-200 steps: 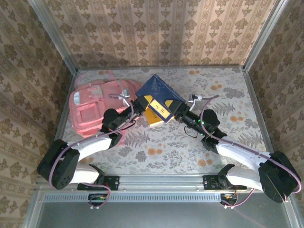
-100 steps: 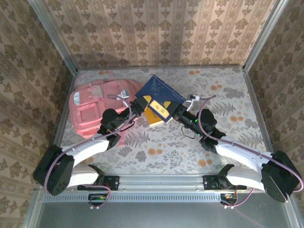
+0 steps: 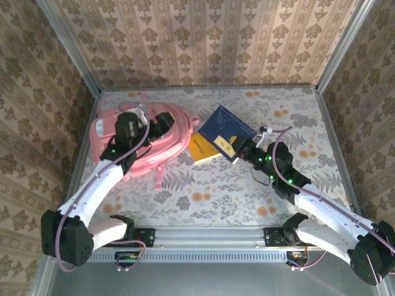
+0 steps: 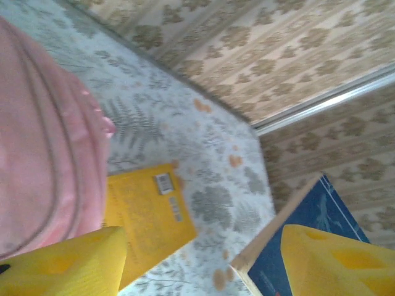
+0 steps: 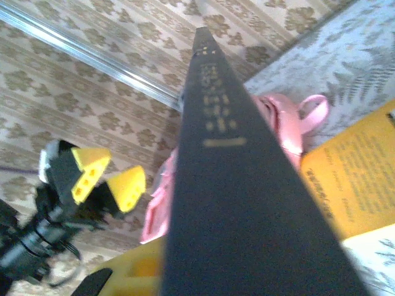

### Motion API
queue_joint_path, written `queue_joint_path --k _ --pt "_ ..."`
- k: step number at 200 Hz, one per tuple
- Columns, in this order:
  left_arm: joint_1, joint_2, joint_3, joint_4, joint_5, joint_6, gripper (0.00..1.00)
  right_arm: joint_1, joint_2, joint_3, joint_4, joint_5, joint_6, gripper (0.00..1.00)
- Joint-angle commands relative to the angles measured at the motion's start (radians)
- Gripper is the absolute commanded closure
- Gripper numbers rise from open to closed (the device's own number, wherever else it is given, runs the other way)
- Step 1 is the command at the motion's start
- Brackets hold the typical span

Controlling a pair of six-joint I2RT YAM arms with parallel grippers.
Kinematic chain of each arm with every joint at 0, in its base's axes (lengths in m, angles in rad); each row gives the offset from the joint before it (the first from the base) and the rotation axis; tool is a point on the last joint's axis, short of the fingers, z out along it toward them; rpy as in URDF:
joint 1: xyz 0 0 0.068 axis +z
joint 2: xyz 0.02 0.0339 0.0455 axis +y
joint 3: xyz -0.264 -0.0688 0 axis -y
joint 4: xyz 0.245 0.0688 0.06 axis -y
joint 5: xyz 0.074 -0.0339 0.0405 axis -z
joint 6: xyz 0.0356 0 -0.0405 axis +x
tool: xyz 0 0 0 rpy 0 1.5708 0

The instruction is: Pack the student bag

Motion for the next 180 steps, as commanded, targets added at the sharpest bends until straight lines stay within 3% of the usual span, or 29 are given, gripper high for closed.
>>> queue_joint_path --k 1,32,66,116,180 --pt "0.058 0.084 0.109 -0.33 -0.045 0.166 0.34 -0.012 -0.019 0.002 -0.1 -0.049 -0.083 1.0" --pt "0.15 0.223 0.226 -0.369 -0.061 0.203 0.36 -0.014 -0.021 -0.006 -0.122 -0.08 -0.107 1.0" --pt "0.2 0.393 0.343 -0.348 0.021 0.215 0.45 -0.02 -0.052 -0.007 -0.172 -0.07 -0.154 1.0" --pt "0.213 0.581 0.487 -0.321 0.143 0.239 0.64 -0.049 -0.072 -0.013 -0.199 -0.085 -0.19 1.0" --pt "0.205 0.675 0.533 -0.339 0.16 0.238 0.66 -0.105 -0.068 -0.013 -0.216 -0.118 -0.206 1.0"
